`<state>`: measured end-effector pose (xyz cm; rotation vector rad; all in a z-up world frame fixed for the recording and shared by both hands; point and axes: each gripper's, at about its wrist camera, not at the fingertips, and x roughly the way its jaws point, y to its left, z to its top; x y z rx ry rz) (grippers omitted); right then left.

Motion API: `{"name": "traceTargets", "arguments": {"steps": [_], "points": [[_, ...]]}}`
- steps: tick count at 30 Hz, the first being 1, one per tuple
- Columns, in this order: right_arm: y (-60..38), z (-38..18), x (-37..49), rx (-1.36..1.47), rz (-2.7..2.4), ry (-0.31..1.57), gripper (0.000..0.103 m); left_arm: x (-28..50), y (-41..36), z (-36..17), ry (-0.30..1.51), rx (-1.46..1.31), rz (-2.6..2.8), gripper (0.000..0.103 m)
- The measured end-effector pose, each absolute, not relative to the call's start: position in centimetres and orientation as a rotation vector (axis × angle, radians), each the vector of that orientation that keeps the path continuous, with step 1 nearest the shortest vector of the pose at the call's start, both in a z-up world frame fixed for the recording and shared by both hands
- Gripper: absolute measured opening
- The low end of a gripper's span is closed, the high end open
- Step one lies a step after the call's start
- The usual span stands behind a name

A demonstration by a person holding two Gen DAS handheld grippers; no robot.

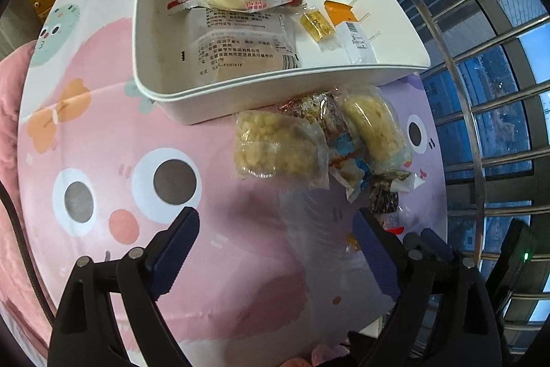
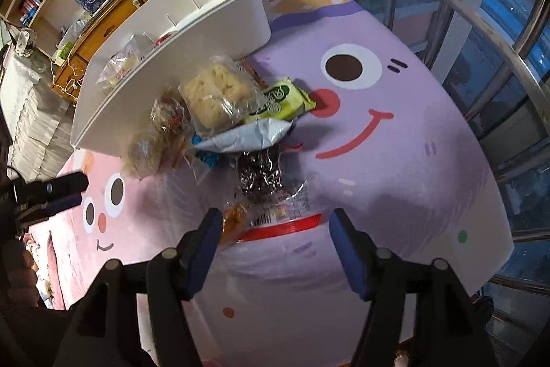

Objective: Organize snacks
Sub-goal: 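Lower both open tools onto the remaining snacks beside the tray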

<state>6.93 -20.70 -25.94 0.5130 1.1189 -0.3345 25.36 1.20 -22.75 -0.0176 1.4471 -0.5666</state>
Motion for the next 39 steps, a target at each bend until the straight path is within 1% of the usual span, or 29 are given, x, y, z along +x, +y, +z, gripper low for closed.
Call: {"name": "traceTargets", "arguments": {"steps": [9, 21, 32, 34, 36, 39], "points": [[-20.0, -26.4, 8.1, 0.424, -0.334, 1.008, 0.065, 27.0, -0.3, -25.0, 1.459, -0.013, -0.532, 0.093], [-18.8, -28.5, 10.3, 0.352, -0.286, 1.063, 0.065, 28.5, -1.7, -27.3, 1.454, 0.003, -0.484, 0.093], [-19.2, -29.2, 11.3, 0.304, -0.289, 1.105, 0.065, 29.0, -3.2, -28.9, 1.472, 0.032, -0.491, 0.093], [-19.2, -29.3, 11.5, 0.294, -0.284, 1.109, 0.065, 29.0, -3.5, -29.1, 1.478, 0.042, -0.490, 0.091], [-19.2, -29.3, 11.6, 0.284, -0.278, 1.110, 0.065, 29.0, -3.7, -29.3, 1.487, 0.047, -0.486, 0.084], [-19.1, -29.4, 11.7, 0.269, -0.271, 1.116, 0.064, 29.1, -4.0, -29.7, 1.493, 0.049, -0.481, 0.080]]}}
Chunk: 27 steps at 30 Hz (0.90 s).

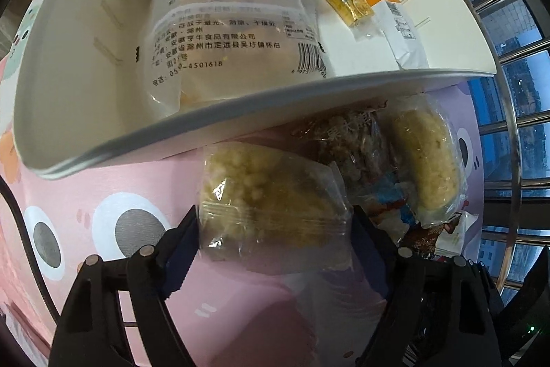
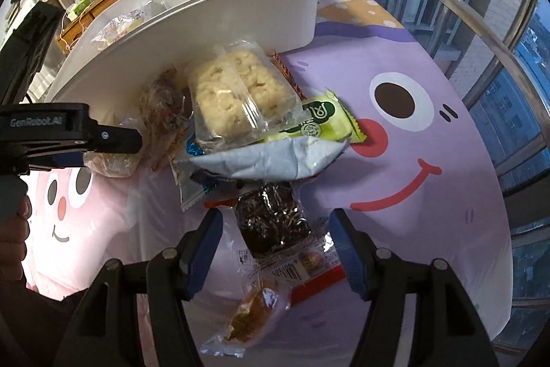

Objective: Organize snacks
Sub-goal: 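Lower both open tools onto the remaining snacks beside the tray, then grasp clear crumbly-cake bag with left tool while right tool grasps dark raisin packet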

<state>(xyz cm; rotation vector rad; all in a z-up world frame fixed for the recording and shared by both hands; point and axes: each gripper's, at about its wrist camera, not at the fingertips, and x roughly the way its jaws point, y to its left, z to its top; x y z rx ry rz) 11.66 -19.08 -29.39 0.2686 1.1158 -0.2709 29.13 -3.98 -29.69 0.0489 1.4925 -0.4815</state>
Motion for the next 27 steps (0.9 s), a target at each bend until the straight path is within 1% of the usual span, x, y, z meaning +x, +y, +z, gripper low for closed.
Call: {"name": "traceTargets", "arguments": {"steps": [5, 8, 10, 11, 14, 16, 18, 25, 27], "points": [[-18.5, -29.4, 11.7, 0.208, -0.251, 1.124, 0.062, 29.2, -4.3, -29.9, 1.488, 0.063, -0.471, 0.075], [-18.2, -29.4, 11.7, 0.188, -0.236, 1.129, 0.060, 29.1, -4.3, -29.9, 1.479, 0.071, -0.464, 0.069], [-18.0, -29.5, 11.5, 0.187, -0.219, 1.141, 0.054, 29.0, -4.3, -29.8, 1.477, 0.066, -0.466, 0.067], [-17.9, -29.5, 11.4, 0.189, -0.215, 1.148, 0.050, 29.0, -4.2, -29.8, 1.476, 0.064, -0.466, 0.066], [-17.8, -29.5, 11.3, 0.188, -0.209, 1.151, 0.048, 28.9, -3.9, -29.6, 1.470, 0.068, -0.468, 0.065], [-17.7, -29.5, 11.0, 0.199, -0.201, 1.155, 0.043, 28.9, -3.9, -29.5, 1.466, 0.072, -0.466, 0.064], [-17.7, -29.8, 10.8, 0.214, -0.185, 1.172, 0.032, 28.8, -3.9, -29.2, 1.461, 0.074, -0.461, 0.064], [-17.2, -29.4, 10.1, 0.200, -0.170, 1.180, 0.019, 28.2, -3.2, -28.2, 1.437, 0.076, -0.461, 0.063], [-17.0, -29.4, 9.8, 0.202, -0.170, 1.181, 0.018, 27.9, -3.1, -28.0, 1.431, 0.073, -0.462, 0.063]]}}
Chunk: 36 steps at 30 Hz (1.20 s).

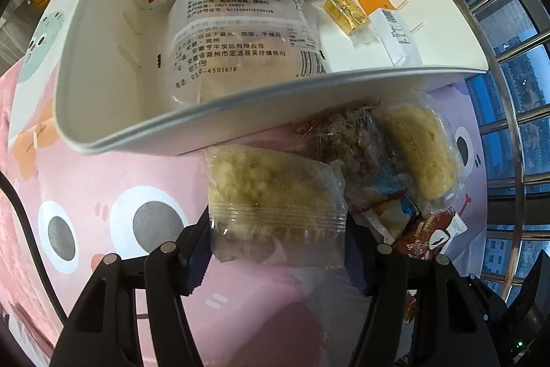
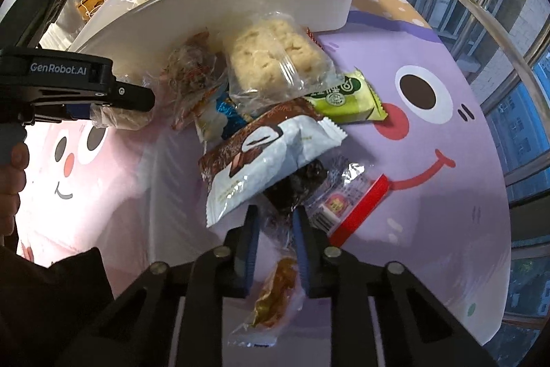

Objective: Organize snacks
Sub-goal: 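Grasp clear crumbly-cake bag with left tool while right tool grasps dark raisin packet, then lift both snacks into the white tray and open both tools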

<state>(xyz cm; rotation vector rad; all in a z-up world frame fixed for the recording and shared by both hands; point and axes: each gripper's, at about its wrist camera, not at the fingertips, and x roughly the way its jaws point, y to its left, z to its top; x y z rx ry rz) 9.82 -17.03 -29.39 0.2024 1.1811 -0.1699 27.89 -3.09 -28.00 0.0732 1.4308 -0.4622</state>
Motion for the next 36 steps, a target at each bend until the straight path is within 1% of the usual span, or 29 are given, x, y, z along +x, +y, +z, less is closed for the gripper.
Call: {"name": "traceTargets", "arguments": {"steps": [10, 20, 29, 36], "points": [[-15.9, -27.8, 8.5, 0.173, -0.134, 1.153, 0.016, 25.7, -2.5, -25.8, 1.379, 0.073, -0.474, 0.063], [-16.0, -24.5, 7.2, 0.142, -0.104, 1.089, 0.016, 23.7, -0.5, -21.7, 1.325, 0.043, -0.486, 0.063], [-17.7, -21.4, 9.0, 0.077, -0.048, 1.020, 0.016, 22.9, -0.3, -16.9, 1.245, 0.032, -0.506, 0.063], [-18.7, -19.1, 11.3, 0.034, 0.002, 0.955, 0.016, 22.8, -0.4, -14.3, 1.193, 0.019, -0.504, 0.063]]}}
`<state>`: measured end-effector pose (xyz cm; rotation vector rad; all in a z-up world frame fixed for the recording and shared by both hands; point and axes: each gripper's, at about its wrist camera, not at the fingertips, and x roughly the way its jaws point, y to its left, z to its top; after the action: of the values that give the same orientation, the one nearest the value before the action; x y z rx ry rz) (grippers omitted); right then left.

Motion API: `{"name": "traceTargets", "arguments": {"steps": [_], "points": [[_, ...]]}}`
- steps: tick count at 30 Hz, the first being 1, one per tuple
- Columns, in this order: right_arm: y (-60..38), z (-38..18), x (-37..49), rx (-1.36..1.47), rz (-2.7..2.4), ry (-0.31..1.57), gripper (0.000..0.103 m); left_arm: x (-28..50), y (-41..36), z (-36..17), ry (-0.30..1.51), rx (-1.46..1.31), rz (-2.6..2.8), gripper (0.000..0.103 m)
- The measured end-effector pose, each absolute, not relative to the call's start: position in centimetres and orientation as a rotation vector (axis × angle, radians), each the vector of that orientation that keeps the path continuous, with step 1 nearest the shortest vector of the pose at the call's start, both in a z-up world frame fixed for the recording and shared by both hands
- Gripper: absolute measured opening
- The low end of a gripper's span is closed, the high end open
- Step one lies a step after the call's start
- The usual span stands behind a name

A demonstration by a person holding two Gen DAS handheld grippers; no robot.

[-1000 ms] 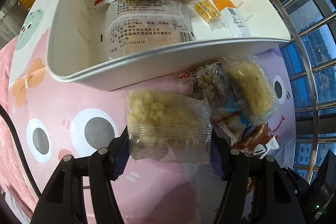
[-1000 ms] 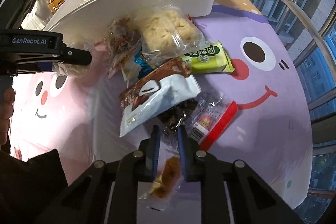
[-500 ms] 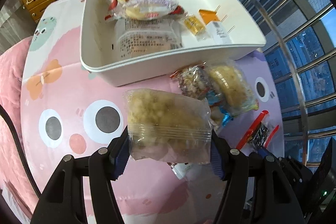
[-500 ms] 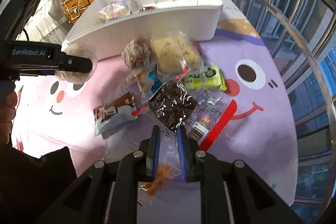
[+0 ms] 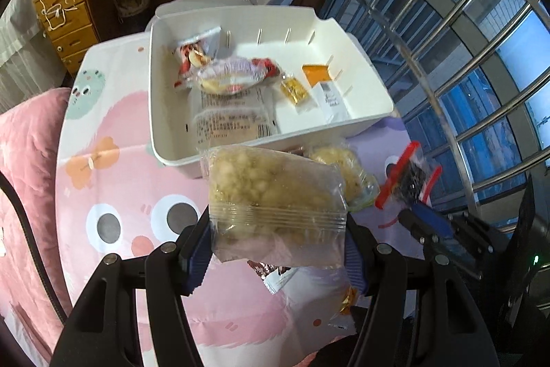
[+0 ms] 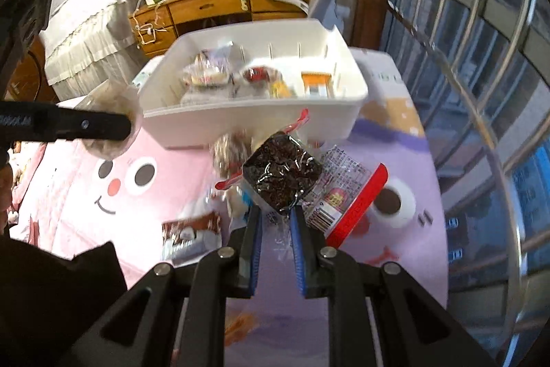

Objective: Organize snacks
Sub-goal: 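Lift both snacks into the white tray and open both tools, then withdraw both open tools from the tray toward the brown packet and orange candy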

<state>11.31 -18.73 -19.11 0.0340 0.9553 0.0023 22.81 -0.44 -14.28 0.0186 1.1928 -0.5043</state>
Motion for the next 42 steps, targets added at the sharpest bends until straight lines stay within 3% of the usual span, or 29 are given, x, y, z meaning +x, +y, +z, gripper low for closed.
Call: {"name": "traceTargets", "arguments": {"steps": [20, 28, 30, 42], "points": [[-19.1, -15.8, 20.8, -0.031, 0.068, 0.811, 0.015, 29.2, -1.0, -11.6, 1.116, 0.009, -0.419, 0.063], [-19.8, -16.9, 21.8, 0.004, 0.070, 0.859, 0.015, 30.9, -1.3, -12.7, 1.164, 0.024, -0.390, 0.066], [-20.0, -17.1, 21.8, 0.028, 0.076, 0.875, 0.015, 31.0, -1.3, -12.9, 1.168, 0.027, -0.381, 0.071], [-20.8, -17.8, 20.2, 0.134, 0.101, 0.957, 0.015, 27.6, -1.0, -12.7, 1.164, -0.005, -0.350, 0.072]]}}
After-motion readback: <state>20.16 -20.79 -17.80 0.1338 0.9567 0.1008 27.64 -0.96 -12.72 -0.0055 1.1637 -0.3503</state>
